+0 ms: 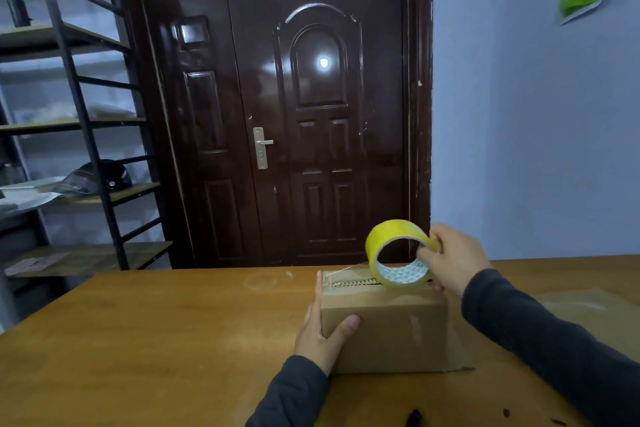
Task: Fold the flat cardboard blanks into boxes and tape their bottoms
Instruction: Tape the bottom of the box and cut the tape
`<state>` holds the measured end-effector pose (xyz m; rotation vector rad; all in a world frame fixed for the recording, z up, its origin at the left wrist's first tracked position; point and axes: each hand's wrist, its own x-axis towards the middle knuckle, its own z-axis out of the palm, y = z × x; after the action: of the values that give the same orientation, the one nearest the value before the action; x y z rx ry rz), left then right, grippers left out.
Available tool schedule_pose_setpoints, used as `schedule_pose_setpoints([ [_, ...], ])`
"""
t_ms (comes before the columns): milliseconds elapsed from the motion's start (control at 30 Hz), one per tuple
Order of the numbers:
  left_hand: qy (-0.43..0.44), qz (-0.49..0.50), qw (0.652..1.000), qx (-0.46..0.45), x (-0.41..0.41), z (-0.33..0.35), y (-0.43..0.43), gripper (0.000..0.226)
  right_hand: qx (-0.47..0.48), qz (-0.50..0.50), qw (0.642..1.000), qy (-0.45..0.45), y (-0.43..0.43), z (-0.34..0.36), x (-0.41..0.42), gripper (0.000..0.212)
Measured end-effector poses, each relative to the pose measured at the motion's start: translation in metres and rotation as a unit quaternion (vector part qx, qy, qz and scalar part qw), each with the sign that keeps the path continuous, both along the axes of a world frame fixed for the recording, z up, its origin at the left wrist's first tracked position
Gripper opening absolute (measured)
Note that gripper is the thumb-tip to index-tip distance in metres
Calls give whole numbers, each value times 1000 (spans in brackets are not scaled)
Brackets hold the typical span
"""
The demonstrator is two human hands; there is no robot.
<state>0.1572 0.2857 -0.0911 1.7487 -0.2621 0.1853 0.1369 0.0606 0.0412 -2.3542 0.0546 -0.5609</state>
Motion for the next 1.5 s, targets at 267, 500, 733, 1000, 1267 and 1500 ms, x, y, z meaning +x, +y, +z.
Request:
schedule_pose_setpoints([
  [267,-10,-3,1000,11,-2,1,0,97,-286,-28,957,-30,-55,28,-13,30],
  [500,-23,-10,999,27,-6,6,1,98,-472,38,880,-35,-50,47,-6,52],
  [733,-15,-9,999,28,-9,10,0,96,-660,13,751,0,-69,46,-9,64],
  [1000,-12,-3,1000,23,-13,12,-1,97,-659,11,752,11,-73,16,-3,60],
  [1267,10,7,1000,20,-16,12,0,96,-636,34,769,54,-70,-12,-1,67],
  [1500,36,4,999,37,-18,12,1,99,-628,32,774,79,-52,-42,-2,61],
])
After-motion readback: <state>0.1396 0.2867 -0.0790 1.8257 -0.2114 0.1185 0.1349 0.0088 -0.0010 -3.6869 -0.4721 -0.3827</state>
